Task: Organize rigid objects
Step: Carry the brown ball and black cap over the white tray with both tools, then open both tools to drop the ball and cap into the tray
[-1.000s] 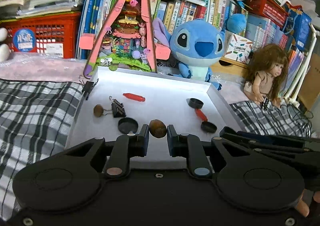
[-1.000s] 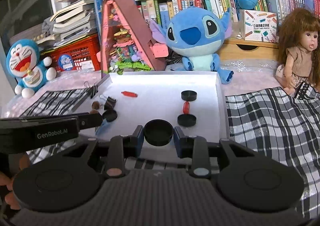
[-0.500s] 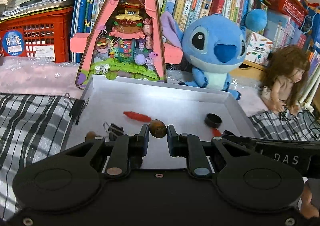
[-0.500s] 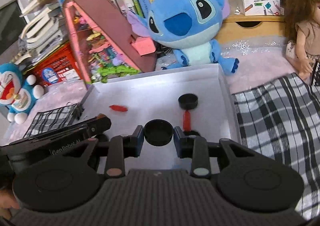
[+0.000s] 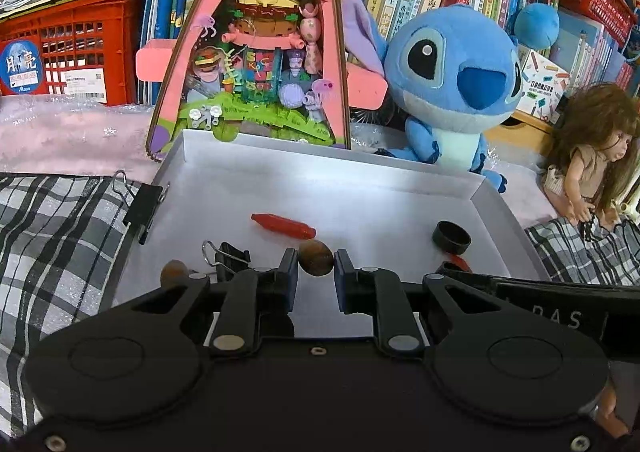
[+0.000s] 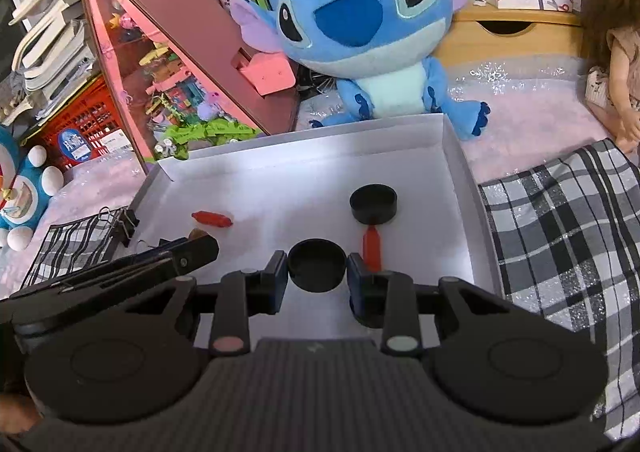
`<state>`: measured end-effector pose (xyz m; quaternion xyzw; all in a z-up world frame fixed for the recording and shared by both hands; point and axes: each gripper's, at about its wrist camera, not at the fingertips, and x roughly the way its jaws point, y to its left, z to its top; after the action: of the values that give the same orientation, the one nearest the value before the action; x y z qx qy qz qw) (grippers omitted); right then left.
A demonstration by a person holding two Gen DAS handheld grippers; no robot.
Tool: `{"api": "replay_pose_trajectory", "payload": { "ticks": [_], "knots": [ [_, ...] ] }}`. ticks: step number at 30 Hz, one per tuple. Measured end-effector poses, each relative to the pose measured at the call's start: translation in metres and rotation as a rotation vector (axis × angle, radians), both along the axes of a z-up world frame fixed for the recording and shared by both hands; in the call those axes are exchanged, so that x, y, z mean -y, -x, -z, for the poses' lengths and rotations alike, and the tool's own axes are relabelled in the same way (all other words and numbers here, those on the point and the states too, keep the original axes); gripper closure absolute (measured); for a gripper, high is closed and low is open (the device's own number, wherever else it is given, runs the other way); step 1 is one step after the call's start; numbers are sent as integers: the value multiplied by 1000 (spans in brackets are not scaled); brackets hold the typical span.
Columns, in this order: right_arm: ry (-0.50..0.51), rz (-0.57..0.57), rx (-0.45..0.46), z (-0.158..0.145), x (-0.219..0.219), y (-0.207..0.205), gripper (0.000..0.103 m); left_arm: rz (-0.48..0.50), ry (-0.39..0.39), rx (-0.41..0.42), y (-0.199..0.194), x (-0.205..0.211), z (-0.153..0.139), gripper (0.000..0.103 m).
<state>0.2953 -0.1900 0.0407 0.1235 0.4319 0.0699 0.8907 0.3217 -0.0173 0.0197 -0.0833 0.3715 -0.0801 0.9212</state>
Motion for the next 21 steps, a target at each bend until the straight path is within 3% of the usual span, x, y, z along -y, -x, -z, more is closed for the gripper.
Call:
{"api": "replay_pose_trajectory", "payload": {
  "ticks": [21],
  "knots": [
    [25, 10, -8, 8, -7, -5, 64, -8, -38, -2, -1, 2, 9, 85]
  ]
}}
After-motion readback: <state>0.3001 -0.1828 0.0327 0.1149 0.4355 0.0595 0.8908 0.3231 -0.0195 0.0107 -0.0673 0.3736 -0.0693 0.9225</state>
